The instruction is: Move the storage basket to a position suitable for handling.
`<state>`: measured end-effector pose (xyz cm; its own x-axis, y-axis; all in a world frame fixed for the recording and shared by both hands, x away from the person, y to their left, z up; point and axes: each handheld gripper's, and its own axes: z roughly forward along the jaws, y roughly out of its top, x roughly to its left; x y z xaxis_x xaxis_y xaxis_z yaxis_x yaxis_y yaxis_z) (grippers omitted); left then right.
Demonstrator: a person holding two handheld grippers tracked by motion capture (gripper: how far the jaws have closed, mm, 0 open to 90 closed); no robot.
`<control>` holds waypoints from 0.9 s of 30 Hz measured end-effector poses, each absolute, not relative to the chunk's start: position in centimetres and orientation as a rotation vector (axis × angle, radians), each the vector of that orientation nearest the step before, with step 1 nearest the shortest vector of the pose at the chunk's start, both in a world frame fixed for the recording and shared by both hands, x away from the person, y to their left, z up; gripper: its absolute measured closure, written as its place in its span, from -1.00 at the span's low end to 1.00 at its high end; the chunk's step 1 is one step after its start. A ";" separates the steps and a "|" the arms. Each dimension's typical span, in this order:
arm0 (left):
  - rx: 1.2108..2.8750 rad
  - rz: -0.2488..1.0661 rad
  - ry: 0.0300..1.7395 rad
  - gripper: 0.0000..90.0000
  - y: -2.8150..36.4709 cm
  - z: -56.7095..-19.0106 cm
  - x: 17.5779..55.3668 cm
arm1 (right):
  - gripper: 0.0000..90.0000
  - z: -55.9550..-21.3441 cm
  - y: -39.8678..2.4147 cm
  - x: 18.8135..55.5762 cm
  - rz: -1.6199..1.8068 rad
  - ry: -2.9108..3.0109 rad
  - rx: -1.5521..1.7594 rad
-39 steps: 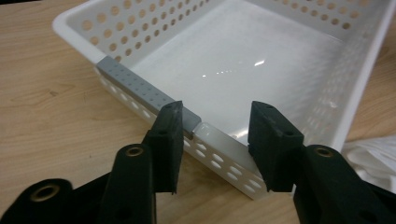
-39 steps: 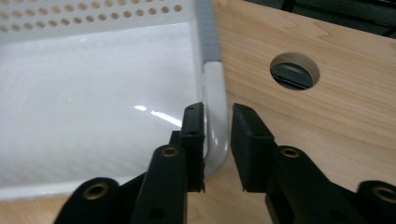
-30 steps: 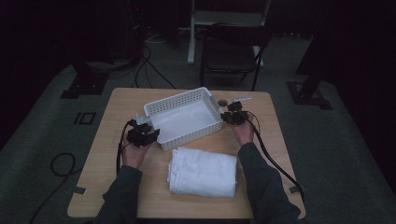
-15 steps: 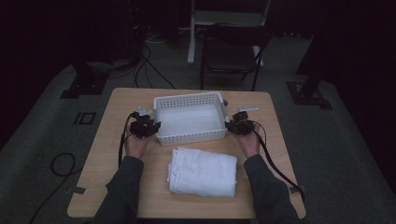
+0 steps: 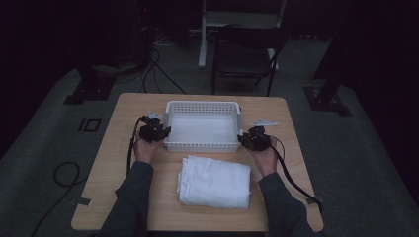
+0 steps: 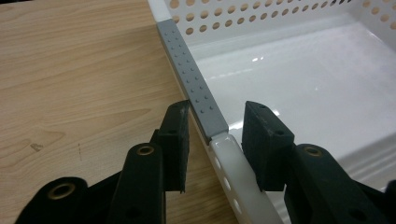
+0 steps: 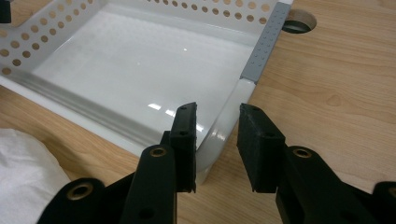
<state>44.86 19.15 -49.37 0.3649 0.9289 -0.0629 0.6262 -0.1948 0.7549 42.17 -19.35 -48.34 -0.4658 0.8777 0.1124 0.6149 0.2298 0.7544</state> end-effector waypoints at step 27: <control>1.880 0.496 1.143 0.02 16.2 -48.4 32.4 | -0.03 -48.6 -21.3 31.4 1.118 2.183 1.278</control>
<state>32.42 16.19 -48.37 0.5020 0.8598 -0.0936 0.5190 -0.2129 0.8278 31.40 -21.34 -48.61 -0.5181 0.8524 0.0711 0.5558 0.2723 0.7855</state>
